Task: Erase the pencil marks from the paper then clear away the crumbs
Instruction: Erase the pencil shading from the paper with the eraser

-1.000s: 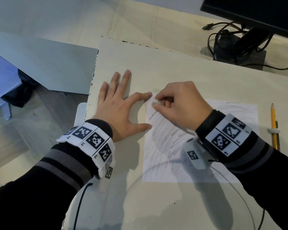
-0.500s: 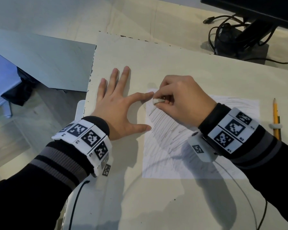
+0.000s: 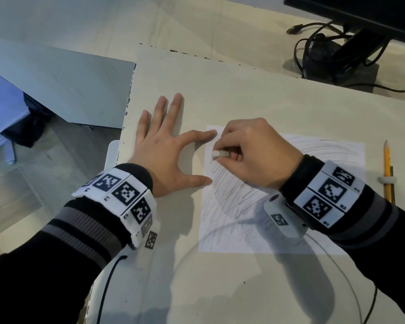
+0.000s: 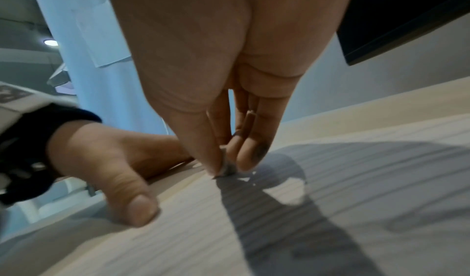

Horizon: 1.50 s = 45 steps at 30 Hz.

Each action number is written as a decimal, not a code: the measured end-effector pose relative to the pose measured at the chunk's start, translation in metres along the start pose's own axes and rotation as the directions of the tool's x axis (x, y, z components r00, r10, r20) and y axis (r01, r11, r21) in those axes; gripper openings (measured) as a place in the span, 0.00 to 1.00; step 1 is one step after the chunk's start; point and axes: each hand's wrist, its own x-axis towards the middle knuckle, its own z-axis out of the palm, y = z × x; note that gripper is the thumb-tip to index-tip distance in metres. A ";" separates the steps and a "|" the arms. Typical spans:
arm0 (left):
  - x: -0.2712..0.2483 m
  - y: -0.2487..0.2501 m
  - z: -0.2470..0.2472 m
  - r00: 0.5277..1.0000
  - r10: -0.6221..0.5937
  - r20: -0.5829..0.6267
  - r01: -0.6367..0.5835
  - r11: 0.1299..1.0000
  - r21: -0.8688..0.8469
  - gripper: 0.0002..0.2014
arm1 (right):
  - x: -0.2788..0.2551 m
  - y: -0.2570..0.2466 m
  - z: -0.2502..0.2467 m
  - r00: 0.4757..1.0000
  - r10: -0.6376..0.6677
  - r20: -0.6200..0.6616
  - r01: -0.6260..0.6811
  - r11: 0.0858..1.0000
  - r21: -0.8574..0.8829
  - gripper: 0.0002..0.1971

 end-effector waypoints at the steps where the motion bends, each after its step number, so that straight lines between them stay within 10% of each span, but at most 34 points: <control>1: 0.000 0.000 0.000 1.000 -0.003 0.002 0.003 1.000 0.002 0.44 | 0.001 0.000 -0.001 1.000 0.015 -0.021 -0.015 1.000 -0.010 0.04; 45: 0.000 -0.001 0.002 1.000 0.003 -0.026 -0.003 1.000 -0.005 0.44 | -0.005 -0.018 0.003 0.998 0.041 0.043 -0.043 0.998 0.045 0.06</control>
